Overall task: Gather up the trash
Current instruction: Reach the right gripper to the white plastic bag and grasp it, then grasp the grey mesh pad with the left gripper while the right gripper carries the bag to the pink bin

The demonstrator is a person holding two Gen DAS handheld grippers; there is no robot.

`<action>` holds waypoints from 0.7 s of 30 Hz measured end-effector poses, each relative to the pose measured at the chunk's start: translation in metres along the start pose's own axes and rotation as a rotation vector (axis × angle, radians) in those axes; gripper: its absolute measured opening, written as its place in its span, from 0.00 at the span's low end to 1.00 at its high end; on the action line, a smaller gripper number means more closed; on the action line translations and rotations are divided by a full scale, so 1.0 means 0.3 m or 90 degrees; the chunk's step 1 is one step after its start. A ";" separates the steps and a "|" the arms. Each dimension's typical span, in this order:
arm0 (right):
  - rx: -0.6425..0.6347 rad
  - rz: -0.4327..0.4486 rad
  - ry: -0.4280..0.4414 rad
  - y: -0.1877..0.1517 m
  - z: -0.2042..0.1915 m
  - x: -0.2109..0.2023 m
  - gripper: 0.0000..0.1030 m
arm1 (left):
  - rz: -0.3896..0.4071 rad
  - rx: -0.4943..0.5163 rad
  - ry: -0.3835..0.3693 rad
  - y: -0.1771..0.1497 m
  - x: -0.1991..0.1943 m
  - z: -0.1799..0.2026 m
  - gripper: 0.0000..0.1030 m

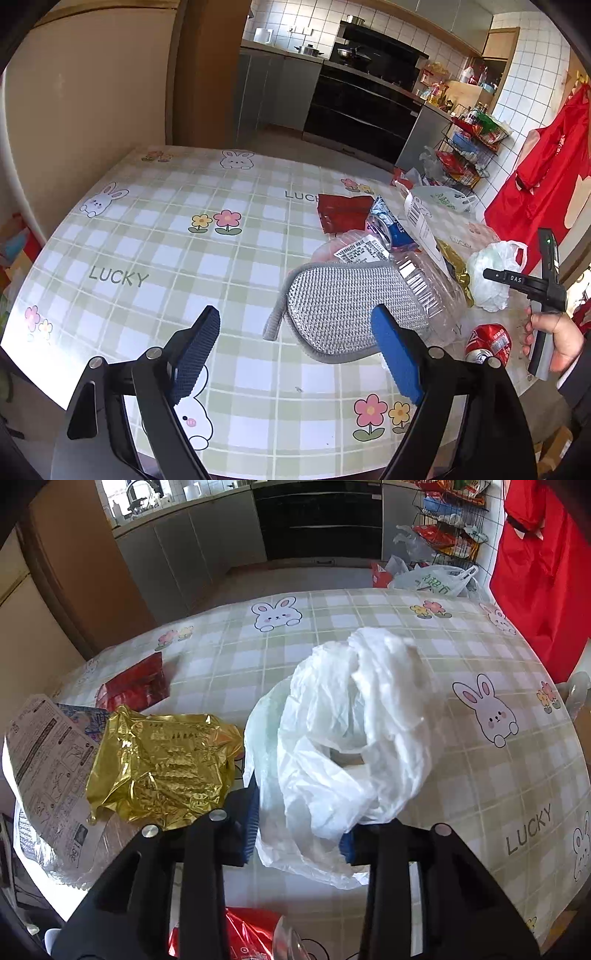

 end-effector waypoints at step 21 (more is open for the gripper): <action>-0.087 0.113 0.049 -0.071 -0.138 -0.259 0.34 | -0.087 -0.368 -0.265 -0.036 0.270 -0.116 0.28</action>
Point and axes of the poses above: each gripper's, at about its wrist camera, not at the fingertips, and x roughly the way its jaws point, z to its right, y to its top, the point moved 3 cm from there along x, roughly the way its jaws point, and after that the axes turned 5 degrees about -z, right-handed, at the moved point
